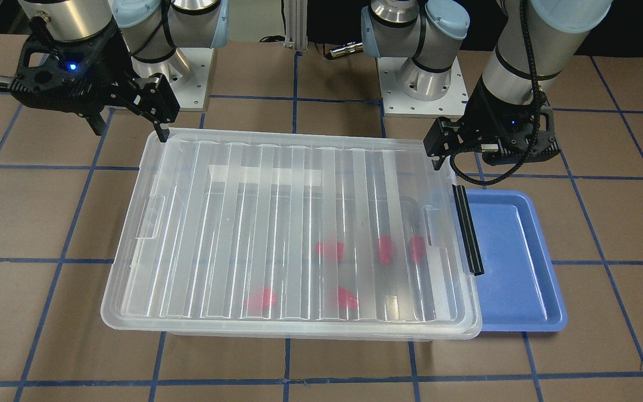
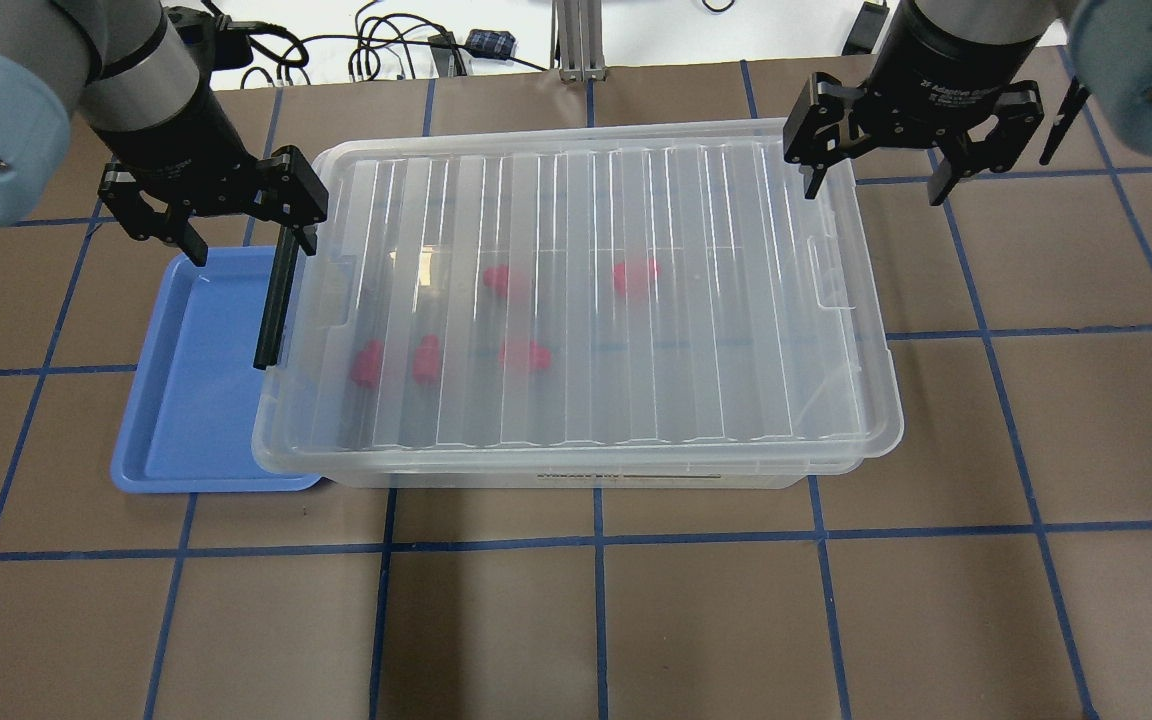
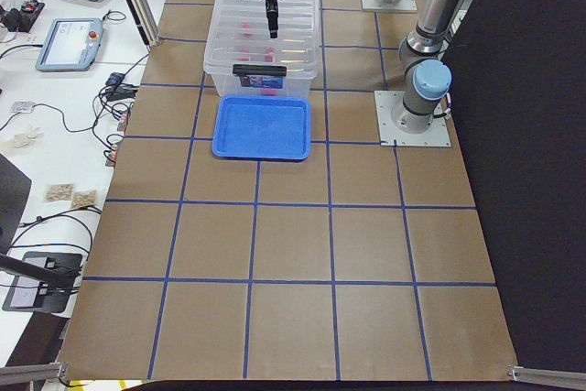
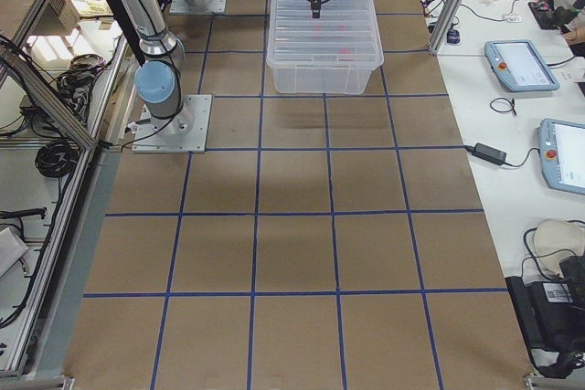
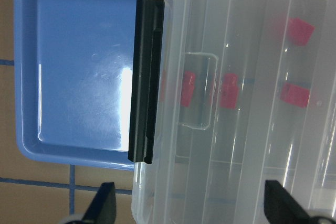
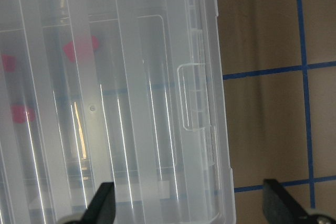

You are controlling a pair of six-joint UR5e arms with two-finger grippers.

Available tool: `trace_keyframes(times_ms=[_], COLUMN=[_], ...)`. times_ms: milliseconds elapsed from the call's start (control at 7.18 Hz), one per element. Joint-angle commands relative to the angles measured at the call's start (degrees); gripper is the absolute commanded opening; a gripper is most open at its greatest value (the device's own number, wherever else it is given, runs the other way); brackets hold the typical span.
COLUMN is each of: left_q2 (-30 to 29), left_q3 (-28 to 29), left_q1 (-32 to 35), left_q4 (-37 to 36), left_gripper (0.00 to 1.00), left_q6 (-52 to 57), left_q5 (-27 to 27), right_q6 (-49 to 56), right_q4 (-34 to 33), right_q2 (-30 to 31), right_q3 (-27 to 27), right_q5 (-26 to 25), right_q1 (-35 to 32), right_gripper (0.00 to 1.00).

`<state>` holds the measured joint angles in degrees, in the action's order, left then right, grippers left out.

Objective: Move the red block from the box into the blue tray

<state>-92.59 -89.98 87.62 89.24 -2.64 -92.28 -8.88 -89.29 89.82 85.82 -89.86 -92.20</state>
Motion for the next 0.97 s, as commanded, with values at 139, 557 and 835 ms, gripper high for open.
trace_keyframes(times_ms=[139,557,835], left_q2=[0.13,0.13,0.04], left_q3=[0.68,0.16,-0.37], left_q1=[0.00,0.00,0.00], left_q4=[-0.03,-0.03,-0.03], left_gripper=[1.00,1.00,1.00], left_q6=[0.09,0.00,0.00], left_q5=[0.00,0.00,0.00], right_q6=[0.00,1.05,3.67], right_q4=[-0.09,-0.53,-2.45], right_q2=[0.01,-0.78,-4.19], right_q3=[0.14,0.75,2.85], right_q5=[0.12,0.38,0.12], right_q1=[0.00,0.26,1.13], right_gripper=[1.00,1.00,1.00])
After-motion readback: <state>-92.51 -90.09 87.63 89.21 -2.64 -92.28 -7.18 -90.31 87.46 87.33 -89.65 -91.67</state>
